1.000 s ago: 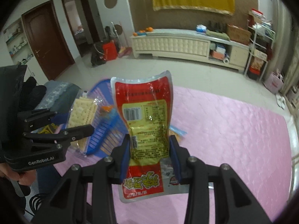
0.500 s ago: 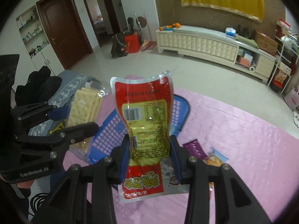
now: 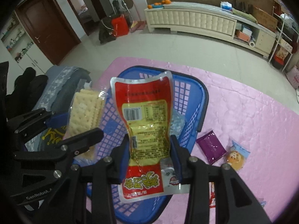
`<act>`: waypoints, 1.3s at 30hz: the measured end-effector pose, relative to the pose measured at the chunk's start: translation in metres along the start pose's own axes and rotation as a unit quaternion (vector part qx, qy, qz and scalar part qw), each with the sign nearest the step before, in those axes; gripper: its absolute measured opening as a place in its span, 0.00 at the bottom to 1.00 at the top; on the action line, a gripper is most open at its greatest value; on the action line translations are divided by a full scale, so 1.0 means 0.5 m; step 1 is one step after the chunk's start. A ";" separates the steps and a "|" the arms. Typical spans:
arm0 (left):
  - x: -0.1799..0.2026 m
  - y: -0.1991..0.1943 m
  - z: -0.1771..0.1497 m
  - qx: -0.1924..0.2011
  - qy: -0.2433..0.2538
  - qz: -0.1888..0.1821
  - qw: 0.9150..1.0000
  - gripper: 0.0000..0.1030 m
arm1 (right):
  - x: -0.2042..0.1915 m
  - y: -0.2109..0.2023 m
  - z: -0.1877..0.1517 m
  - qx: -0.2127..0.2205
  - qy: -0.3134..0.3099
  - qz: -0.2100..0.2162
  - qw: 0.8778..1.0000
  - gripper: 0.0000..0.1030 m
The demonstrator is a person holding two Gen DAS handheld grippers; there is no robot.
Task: Organize snacks
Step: 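Carry the cracker pack and red-and-silver packet over the basket with both tools, then open both tools to drop the two snacks into the basket, then move both tools back over the remaining snacks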
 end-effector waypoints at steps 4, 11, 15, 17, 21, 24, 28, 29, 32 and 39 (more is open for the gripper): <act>-0.026 0.018 0.005 -0.005 -0.002 -0.004 1.000 0.42 | -0.006 0.016 0.012 -0.009 0.003 -0.013 1.000 0.44; -0.031 0.035 0.006 -0.011 0.007 -0.006 1.000 0.42 | -0.009 0.026 0.023 -0.013 0.016 -0.047 0.999 0.47; -0.034 0.038 0.003 -0.016 0.007 0.007 1.000 0.54 | -0.004 0.029 0.019 -0.026 0.039 -0.055 0.997 0.62; -0.039 0.033 0.002 -0.013 0.004 0.013 1.000 0.62 | 0.003 0.031 0.019 -0.033 0.035 -0.071 0.996 0.71; -0.040 0.022 -0.002 -0.011 -0.001 0.012 1.000 0.69 | 0.021 0.009 0.016 -0.013 0.049 -0.073 0.996 0.85; -0.030 0.009 -0.009 -0.008 0.011 0.016 1.000 0.71 | 0.027 -0.008 0.011 -0.008 0.051 -0.076 0.996 0.86; -0.006 -0.020 -0.016 0.005 0.019 0.007 1.000 0.79 | 0.032 -0.036 -0.002 -0.001 0.047 -0.079 0.996 0.86; 0.004 -0.030 -0.017 0.007 0.022 0.008 1.000 0.79 | 0.035 -0.041 -0.001 0.000 0.048 -0.078 0.996 0.86; 0.025 -0.052 -0.014 0.014 0.028 0.012 0.999 0.79 | 0.042 -0.073 -0.016 0.010 0.053 -0.076 0.996 0.86; 0.095 -0.112 -0.012 0.032 0.053 0.013 0.998 0.80 | 0.066 -0.167 -0.051 0.036 0.057 -0.067 0.995 0.86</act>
Point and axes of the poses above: each gripper's, at about its wrist camera, not at the fingertips, and y roughly the way its jaws point, x to its right, z to its top, the point moved 3 cm from there along y, roughly the way its jaws point, and after that the axes turned 6 degrees about x, right-handed, at the moved point
